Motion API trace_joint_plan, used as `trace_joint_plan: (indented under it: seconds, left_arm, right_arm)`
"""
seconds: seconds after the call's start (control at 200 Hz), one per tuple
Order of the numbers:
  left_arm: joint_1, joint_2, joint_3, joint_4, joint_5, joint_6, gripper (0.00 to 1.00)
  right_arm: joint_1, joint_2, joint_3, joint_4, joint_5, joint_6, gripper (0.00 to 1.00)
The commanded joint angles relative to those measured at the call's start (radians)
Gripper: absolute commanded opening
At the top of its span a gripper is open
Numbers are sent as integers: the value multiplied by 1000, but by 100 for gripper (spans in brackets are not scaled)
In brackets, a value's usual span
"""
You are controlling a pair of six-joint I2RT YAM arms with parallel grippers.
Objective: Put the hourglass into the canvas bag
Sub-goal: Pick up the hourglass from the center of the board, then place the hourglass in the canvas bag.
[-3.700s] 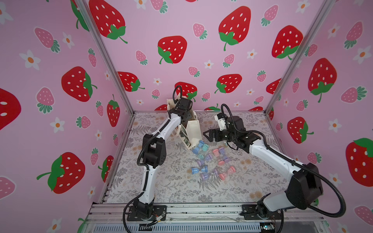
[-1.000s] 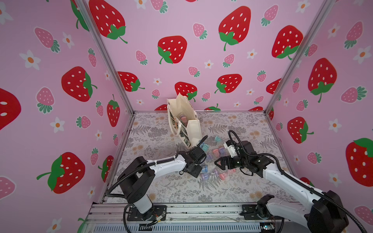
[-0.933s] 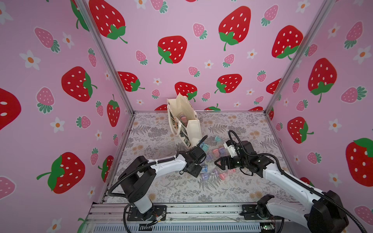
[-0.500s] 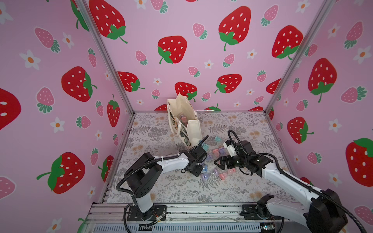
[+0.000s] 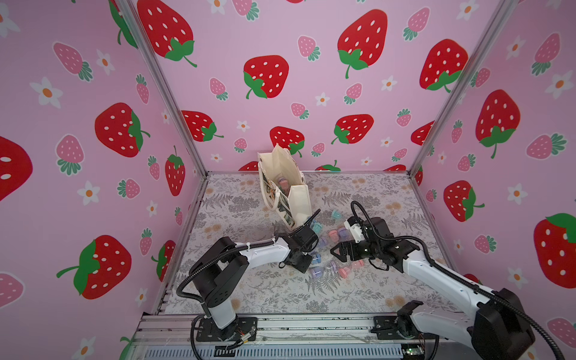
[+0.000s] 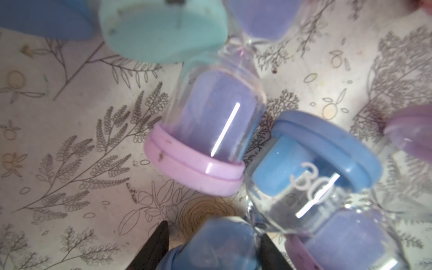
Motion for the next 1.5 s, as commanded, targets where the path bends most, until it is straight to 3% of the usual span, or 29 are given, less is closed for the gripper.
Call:
trace_joint_plan:
  seconds: [0.0,0.595,0.875,1.496]
  left_arm:
    - [1,-43,-8,-1,20,0,50]
    - [1,-212,-12,-20,42,-38,47]
    - [12,-310,50,-75,23,-56,47]
    - [155,-368,431,-217,-3,-143,44]
  right_arm:
    - [-3,-5,4,8,3,2,99]
    - [-4,-102,38,-28,19,23,99]
    - [-3,-103,95,-29,32,12,99]
    - [-3,-12,215,54,38,3,99]
